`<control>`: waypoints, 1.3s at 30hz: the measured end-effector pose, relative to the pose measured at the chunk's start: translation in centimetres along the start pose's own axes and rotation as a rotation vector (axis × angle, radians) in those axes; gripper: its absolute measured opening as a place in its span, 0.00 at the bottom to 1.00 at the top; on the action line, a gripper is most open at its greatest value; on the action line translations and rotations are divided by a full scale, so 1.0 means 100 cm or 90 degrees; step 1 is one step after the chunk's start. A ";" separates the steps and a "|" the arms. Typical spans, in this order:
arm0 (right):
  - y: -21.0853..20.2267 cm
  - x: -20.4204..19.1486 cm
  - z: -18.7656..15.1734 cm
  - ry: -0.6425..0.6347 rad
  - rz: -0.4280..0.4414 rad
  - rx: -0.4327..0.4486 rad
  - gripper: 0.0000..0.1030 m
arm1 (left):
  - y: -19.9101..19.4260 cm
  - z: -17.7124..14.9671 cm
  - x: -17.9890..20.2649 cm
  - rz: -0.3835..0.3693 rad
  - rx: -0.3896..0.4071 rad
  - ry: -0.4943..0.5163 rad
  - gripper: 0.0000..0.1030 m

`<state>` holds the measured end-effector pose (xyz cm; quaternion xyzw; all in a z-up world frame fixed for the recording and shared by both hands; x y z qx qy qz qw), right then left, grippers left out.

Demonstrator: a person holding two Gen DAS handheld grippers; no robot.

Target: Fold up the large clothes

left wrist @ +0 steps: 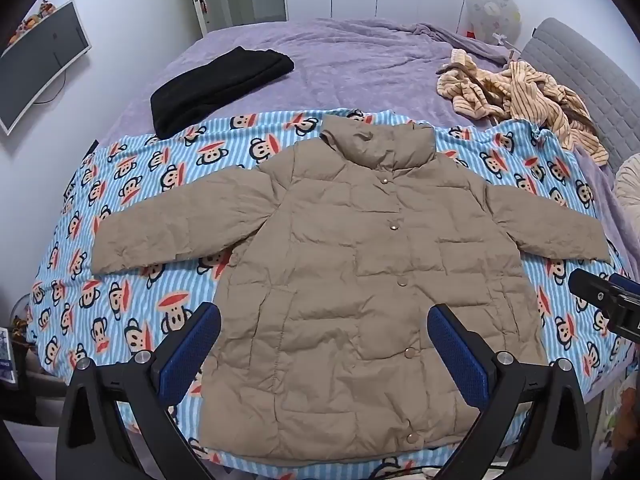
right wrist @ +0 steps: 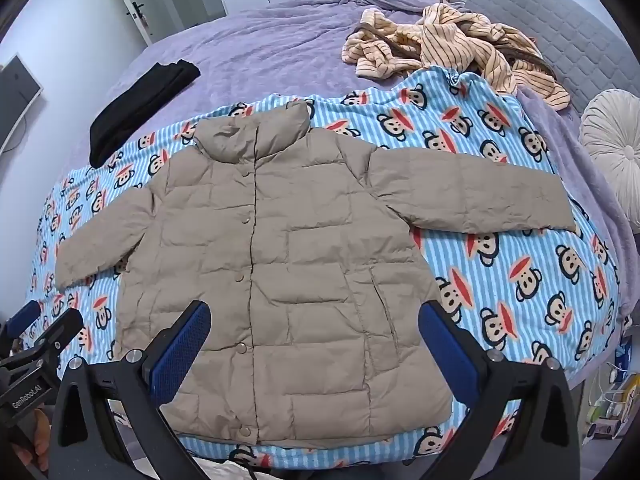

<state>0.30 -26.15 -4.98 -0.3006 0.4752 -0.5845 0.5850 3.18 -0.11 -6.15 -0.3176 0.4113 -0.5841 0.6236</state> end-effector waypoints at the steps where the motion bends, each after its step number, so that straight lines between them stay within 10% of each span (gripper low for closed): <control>1: 0.000 0.000 0.000 -0.001 0.001 0.000 1.00 | -0.001 0.000 0.002 -0.006 0.002 0.001 1.00; 39: 0.011 -0.010 0.000 -0.017 -0.014 -0.017 1.00 | 0.004 -0.002 -0.001 -0.030 -0.014 -0.016 1.00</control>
Point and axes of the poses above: each gripper's, at about its wrist camera, not at the fingertips, and y roughly the way its jaws point, x to its right, z to its top, the point moved 7 cm from there along y, roughly the way its jaws point, and after that the axes turned 7 degrees about z, right-handed, at the moved point
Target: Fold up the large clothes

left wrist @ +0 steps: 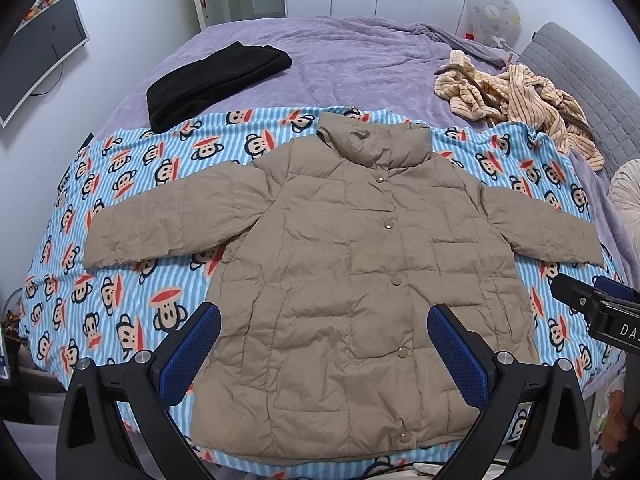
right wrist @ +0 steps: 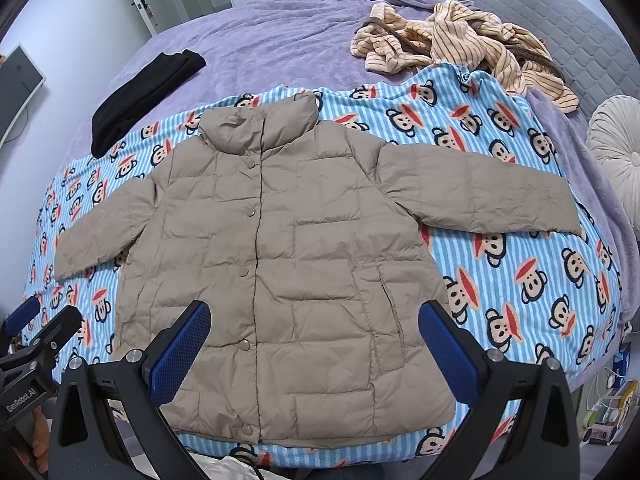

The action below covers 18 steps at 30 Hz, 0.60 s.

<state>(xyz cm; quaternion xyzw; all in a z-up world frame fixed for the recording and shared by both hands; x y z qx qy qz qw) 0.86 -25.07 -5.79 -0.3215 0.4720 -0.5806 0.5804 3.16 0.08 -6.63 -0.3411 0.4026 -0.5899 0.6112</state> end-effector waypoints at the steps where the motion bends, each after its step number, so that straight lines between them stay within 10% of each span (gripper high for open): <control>1: 0.000 0.000 0.000 0.000 0.000 0.000 1.00 | 0.000 0.000 0.000 0.000 0.000 0.000 1.00; 18: 0.002 -0.002 0.000 0.000 -0.001 -0.003 1.00 | 0.002 -0.002 -0.007 0.004 0.000 -0.003 1.00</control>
Point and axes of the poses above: each gripper's, at about its wrist camera, not at the fingertips, and y roughly the way its jaws point, x to its right, z to its top, the point moved 7 cm from there along y, roughly the way its jaws point, and after that the axes turned 7 degrees about z, right-handed, at the moved point
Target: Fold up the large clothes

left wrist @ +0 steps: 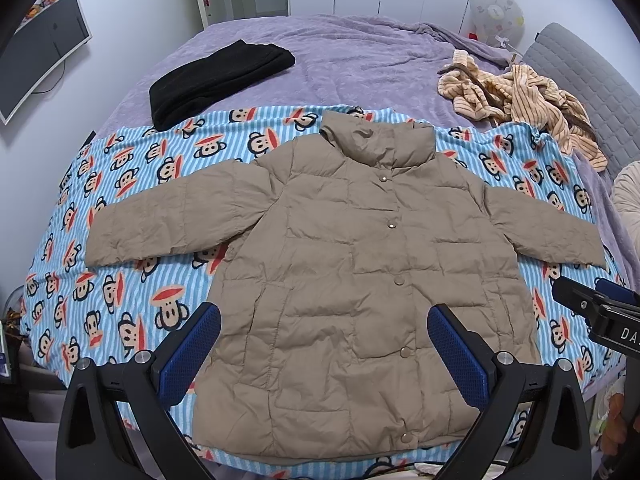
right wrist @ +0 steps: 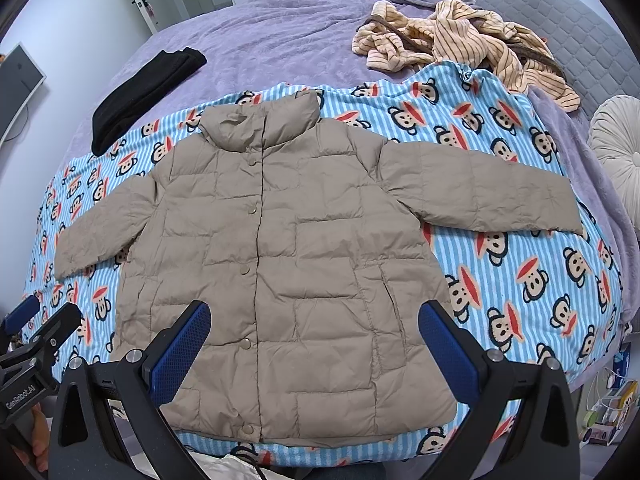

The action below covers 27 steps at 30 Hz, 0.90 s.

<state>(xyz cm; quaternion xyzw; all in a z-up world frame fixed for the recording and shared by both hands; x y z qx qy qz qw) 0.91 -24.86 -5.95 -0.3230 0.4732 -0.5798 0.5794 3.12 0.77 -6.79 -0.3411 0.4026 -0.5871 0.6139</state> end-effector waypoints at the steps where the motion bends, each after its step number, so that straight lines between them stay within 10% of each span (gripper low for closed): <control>1: 0.000 0.000 0.000 0.000 0.000 0.000 1.00 | 0.000 0.000 -0.001 0.003 0.000 -0.002 1.00; 27: 0.006 -0.003 -0.003 -0.003 0.001 -0.006 1.00 | 0.002 -0.002 -0.005 0.017 -0.006 -0.008 1.00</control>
Point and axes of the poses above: each gripper's, at about its wrist camera, not at the fingertips, and y roughly the way its jaws point, x to its right, z to its top, the point moved 7 cm from there along y, roughly the way its jaws point, and after that the axes turned 7 degrees about z, right-handed, at the moved point
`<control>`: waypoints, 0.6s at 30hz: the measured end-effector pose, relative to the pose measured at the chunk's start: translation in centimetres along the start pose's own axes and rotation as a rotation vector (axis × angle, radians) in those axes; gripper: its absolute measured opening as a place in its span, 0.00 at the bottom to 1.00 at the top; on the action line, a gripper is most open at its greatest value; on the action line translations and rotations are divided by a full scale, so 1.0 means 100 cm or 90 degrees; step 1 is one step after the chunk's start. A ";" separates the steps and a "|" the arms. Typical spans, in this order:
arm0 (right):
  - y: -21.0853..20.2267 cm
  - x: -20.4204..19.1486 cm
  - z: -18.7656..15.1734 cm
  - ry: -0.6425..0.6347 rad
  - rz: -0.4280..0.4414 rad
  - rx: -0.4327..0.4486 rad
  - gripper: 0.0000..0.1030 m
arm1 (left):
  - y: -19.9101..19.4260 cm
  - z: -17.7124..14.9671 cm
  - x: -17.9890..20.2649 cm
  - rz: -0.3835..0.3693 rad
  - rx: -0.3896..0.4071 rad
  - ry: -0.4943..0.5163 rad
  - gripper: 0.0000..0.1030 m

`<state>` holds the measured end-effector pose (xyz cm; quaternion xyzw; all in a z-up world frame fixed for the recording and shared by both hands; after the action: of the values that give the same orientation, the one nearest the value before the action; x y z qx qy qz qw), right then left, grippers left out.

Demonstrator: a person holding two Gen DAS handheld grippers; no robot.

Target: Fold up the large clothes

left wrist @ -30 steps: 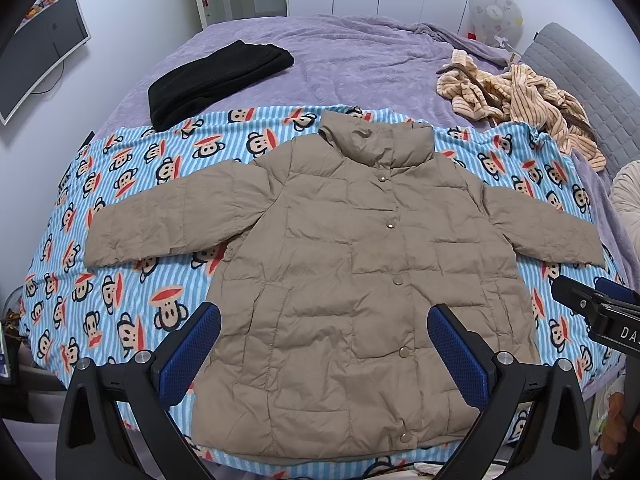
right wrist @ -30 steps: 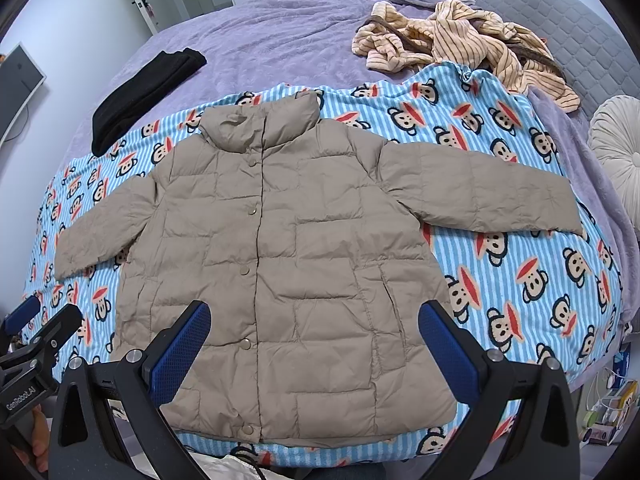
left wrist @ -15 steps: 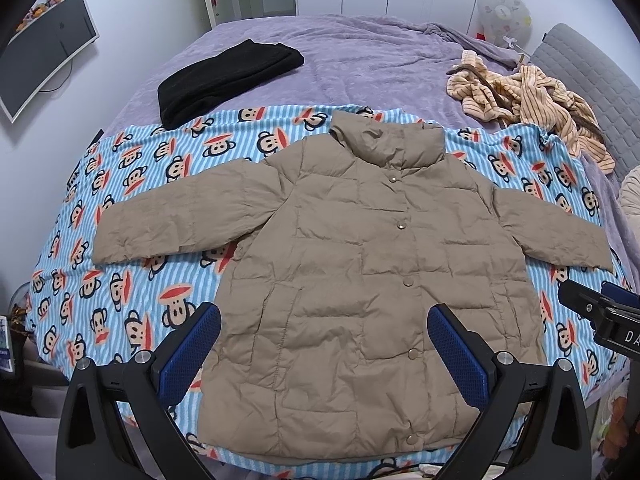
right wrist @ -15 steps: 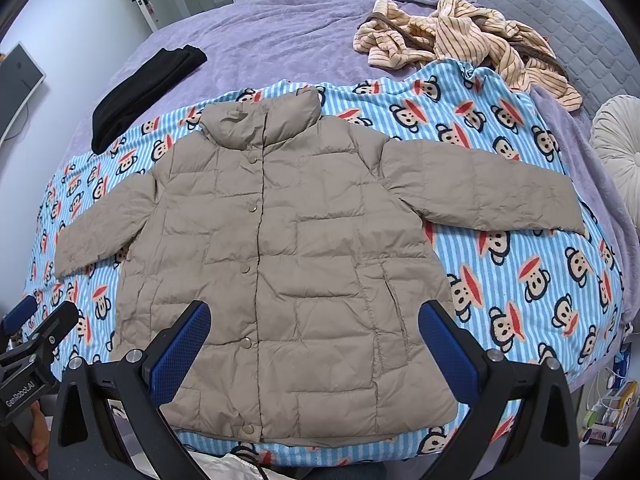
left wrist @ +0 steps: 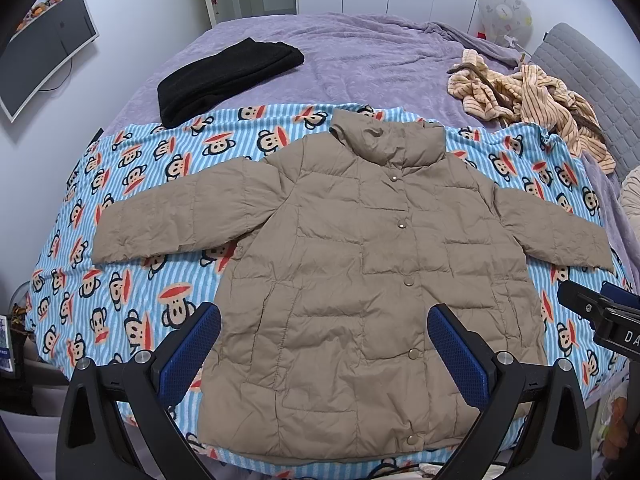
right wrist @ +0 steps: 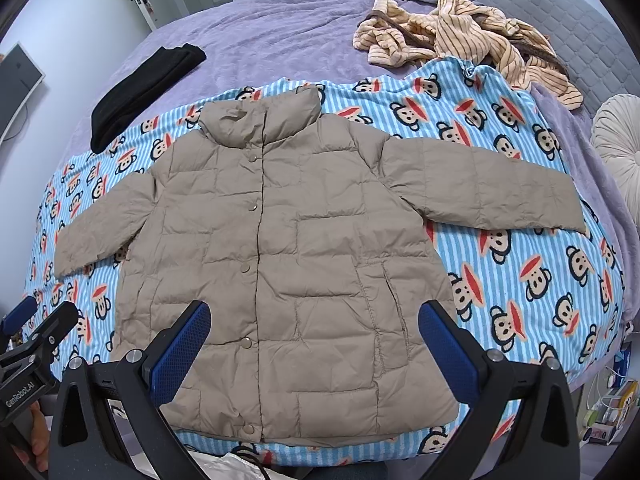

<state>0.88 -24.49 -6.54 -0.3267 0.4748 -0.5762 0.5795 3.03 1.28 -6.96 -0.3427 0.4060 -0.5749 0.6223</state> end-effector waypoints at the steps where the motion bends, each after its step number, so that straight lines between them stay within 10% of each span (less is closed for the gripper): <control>1: 0.000 0.001 0.001 0.000 0.000 0.000 1.00 | 0.000 0.000 0.000 0.000 0.000 0.000 1.00; 18: 0.000 0.001 0.001 0.002 0.000 -0.003 1.00 | 0.003 -0.001 -0.001 -0.001 -0.003 -0.002 1.00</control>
<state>0.96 -24.58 -6.54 -0.3272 0.4769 -0.5757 0.5780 3.09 1.44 -7.22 -0.3459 0.4060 -0.5738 0.6215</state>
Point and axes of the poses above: each gripper's, at about its wrist camera, not at the fingertips, and y roughly the way its jaws point, x to its right, z to its top, the point moved 7 cm from there along y, roughly the way its jaws point, and after that the axes turned 7 degrees about z, right-handed, at the moved point
